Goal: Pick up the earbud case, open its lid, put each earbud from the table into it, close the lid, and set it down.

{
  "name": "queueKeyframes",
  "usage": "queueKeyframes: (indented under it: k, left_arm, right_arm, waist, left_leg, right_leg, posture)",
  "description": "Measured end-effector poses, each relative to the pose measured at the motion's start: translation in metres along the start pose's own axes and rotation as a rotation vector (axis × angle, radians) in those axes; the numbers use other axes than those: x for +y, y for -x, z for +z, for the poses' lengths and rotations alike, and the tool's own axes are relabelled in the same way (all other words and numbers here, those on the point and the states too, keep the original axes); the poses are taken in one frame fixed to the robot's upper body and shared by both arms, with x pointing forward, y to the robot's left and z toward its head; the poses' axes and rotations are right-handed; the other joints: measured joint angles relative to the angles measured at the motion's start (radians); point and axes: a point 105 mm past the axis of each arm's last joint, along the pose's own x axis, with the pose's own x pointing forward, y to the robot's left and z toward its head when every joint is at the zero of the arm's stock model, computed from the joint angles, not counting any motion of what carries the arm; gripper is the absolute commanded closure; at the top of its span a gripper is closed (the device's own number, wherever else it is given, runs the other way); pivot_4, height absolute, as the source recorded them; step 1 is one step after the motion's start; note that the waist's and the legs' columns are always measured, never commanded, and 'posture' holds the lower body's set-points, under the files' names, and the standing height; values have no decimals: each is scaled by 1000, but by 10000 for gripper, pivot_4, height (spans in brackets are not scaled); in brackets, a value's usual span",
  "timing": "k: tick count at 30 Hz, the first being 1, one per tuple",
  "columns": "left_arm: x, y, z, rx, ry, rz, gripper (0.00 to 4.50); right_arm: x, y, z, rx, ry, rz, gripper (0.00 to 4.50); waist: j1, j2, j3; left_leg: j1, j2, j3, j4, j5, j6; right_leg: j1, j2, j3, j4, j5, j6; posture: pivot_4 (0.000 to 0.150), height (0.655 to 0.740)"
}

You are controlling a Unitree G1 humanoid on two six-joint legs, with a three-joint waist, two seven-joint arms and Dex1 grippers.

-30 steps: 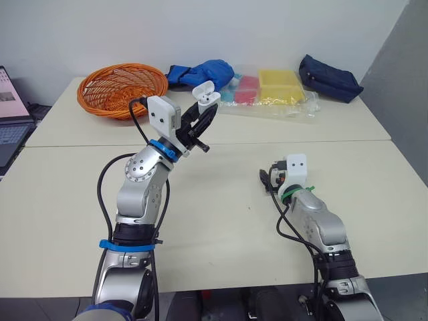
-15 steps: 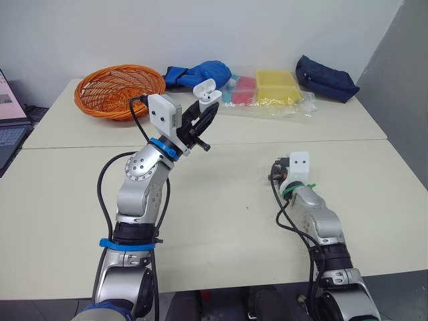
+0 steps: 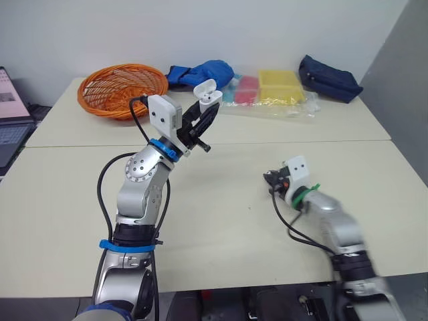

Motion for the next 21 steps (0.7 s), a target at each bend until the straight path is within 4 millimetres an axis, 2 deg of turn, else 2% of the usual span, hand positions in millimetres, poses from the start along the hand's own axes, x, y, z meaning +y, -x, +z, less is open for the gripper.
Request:
queueKeyframes:
  k: [2,5,8,10,13,16,19,21]
  left_arm:
    - [-4,0,-1,-2,-3,-19,37370]
    - [-7,6,-9,16,11,-26,37370]
    - [-13,4,-11,10,24,-36,37370]
    - [-16,5,-8,2,19,-43,37370]
    - [-18,9,-11,9,18,-42,37370]
    - [-19,11,-13,19,5,-41,37370]
    - [-21,12,-8,3,-6,-37,37370]
    - [-20,13,-5,-2,-10,-25,37370]
  right_arm:
    - [1,29,3,104,113,145,41113]
    - [-5,61,-8,262,163,255,41113]
    - [-8,76,-24,384,238,367,41113]
    - [-24,90,-35,491,289,404,41113]
    - [-45,105,-41,600,356,421,41113]
    - [-55,112,-54,689,415,453,41113]
    - [-65,128,-79,804,388,449,41113]
    - [-68,136,-86,841,366,453,41113]
  waist:
    - [2,0,0]
    - [0,0,0]
    - [-7,0,0]
    - [-9,0,1]
    - [-10,-1,1]
    - [-7,0,1]
    - [-4,0,1]
    - [-4,0,1]
  left_leg:
    - [2,0,-2,1,0,0]
    - [5,0,-3,1,0,0]
    - [9,0,-1,2,0,0]
    - [12,0,0,2,0,0]
    - [15,0,1,2,0,0]
    - [15,0,1,2,0,0]
    - [14,0,2,2,0,0]
    - [14,0,3,2,0,0]
  right_leg:
    - [3,0,-2,-1,0,0]
    - [7,0,-2,-2,0,0]
    - [9,1,0,0,0,0]
    - [11,1,1,0,0,0]
    - [13,1,2,0,1,0]
    - [13,1,2,1,1,0]
    - [13,0,2,0,0,0]
    - [13,0,3,0,0,0]
  posture:
    - [1500,7400]
    - [1500,7400]
    - [1500,7400]
    - [1500,7400]
    - [1500,7400]
    - [1500,7400]
    - [1500,7400]
    - [1500,7400]
